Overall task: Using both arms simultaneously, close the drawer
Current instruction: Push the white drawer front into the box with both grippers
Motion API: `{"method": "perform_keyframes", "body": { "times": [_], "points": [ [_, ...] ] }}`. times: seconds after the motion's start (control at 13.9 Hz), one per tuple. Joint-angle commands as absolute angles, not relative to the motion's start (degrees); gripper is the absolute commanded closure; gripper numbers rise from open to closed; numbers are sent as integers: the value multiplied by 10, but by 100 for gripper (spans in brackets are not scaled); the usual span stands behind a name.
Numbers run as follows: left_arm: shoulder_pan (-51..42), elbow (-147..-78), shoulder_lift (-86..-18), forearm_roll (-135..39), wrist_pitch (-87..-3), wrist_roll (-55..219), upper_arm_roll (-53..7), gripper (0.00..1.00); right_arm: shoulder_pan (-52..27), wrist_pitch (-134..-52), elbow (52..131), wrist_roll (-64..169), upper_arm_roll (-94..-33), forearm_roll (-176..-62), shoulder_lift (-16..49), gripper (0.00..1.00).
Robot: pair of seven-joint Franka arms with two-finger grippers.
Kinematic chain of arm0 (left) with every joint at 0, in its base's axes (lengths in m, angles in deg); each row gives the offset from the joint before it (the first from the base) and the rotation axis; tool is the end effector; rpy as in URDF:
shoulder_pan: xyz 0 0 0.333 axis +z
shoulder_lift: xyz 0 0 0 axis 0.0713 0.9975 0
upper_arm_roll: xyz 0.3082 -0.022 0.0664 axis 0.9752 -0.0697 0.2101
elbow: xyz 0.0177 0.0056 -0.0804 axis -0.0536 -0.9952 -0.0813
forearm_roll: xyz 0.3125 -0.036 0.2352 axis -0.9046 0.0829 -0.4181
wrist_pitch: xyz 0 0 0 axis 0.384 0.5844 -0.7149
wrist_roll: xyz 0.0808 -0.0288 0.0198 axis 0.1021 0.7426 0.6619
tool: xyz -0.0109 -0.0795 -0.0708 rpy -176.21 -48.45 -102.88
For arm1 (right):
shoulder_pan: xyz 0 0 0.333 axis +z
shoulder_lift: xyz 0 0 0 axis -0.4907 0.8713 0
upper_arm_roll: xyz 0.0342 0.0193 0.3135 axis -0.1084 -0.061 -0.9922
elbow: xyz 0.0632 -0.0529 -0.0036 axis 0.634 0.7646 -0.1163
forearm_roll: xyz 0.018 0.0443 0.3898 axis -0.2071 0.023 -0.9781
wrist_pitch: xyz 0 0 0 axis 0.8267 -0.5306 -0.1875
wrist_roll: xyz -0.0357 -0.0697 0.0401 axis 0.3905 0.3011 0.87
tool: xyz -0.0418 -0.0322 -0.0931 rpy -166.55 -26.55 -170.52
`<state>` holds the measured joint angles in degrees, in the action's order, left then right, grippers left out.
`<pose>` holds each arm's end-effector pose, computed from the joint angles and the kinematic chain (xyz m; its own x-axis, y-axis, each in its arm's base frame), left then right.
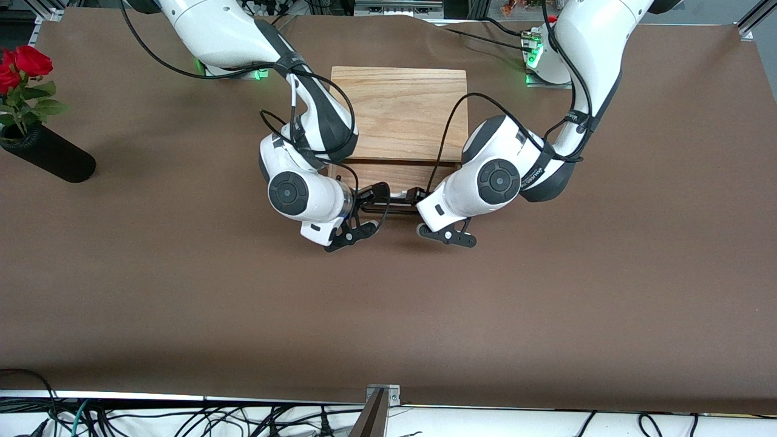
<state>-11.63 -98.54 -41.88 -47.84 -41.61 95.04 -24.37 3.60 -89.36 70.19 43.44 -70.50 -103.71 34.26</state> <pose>0.5834 -0.3786 0.3114 0.9554 -0.1844 -0.2307 -0.1195 -0.9557 0.2689 0.5850 0.4247 0.2882 0.9101 0.3754 -0.1755 0.3058 -0.8942 -0.3270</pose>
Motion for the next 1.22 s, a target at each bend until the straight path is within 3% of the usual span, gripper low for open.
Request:
{"method": "perform_keyframes", "body": {
  "times": [0.0, 1.15],
  "points": [
    [-117, -974, -418, -455, -366, 950, -245, 0, 48, -866, 692, 411, -703, -1050, 345, 0],
    [-115, -975, -412, -455, -249, 947, -245, 0, 48, -725, 688, 412, -716, -1049, 341, 0]
  ]
}}
